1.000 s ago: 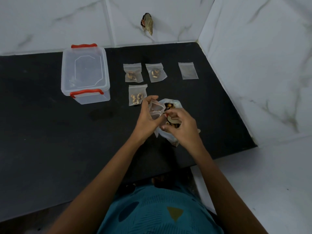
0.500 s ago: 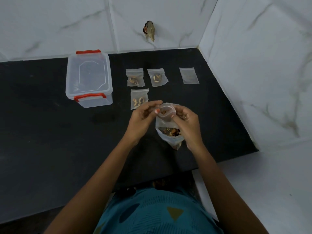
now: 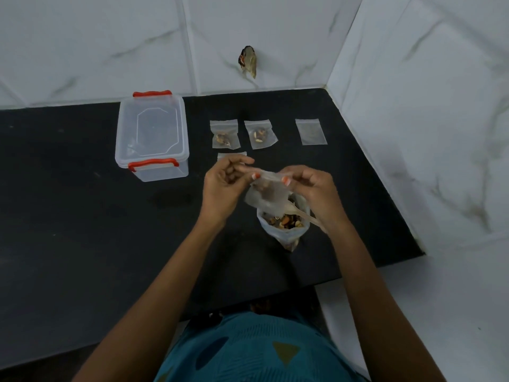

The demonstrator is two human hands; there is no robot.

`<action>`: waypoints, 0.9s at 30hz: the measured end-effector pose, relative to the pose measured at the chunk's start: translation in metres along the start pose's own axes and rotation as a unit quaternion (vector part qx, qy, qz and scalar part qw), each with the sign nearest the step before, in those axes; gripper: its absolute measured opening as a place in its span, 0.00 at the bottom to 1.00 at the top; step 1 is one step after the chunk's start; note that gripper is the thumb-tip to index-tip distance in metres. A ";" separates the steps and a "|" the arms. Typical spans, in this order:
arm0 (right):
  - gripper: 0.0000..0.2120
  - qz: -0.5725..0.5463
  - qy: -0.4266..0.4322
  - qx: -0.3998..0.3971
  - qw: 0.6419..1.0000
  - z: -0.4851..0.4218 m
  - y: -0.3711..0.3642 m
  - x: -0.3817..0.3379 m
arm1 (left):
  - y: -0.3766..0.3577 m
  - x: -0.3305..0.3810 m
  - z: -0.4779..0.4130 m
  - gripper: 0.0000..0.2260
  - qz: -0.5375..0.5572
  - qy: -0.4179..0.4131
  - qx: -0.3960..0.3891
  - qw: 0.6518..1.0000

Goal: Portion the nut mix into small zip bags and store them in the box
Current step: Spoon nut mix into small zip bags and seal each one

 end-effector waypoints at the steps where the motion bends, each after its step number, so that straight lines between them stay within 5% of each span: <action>1: 0.08 0.014 -0.017 -0.051 0.998 0.000 -0.009 0.000 | 0.001 0.001 -0.002 0.14 -0.001 0.000 0.007 1.000; 6: 0.06 0.052 0.026 0.076 0.995 -0.004 0.008 -0.016 | 0.003 0.003 -0.009 0.16 0.000 0.001 0.005 1.000; 14: 0.12 0.009 0.033 0.048 0.998 -0.008 -0.002 -0.027 | 0.008 0.013 -0.017 0.17 -0.044 -0.034 0.040 0.998; 20: 0.07 0.060 0.039 0.055 0.996 -0.007 -0.004 -0.037 | 0.013 0.021 -0.026 0.16 -0.068 -0.057 0.049 0.995; 25: 0.06 0.013 -0.013 -0.033 0.999 -0.011 -0.010 -0.035 | 0.013 0.024 -0.032 0.17 -0.036 -0.060 0.032 0.997; 27: 0.07 0.059 0.005 0.038 0.998 -0.013 0.001 -0.040 | 0.007 0.024 -0.033 0.17 -0.030 -0.058 0.013 0.998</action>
Point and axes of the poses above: each hand's wrist, its own z-axis away from the middle knuckle, its own y-axis out of the back of the hand, x = y × z, the point moved 9 cm from there along -z, towards the middle knuckle, and after that the axes turned 15 degrees about -y, right-handed, at the moved point
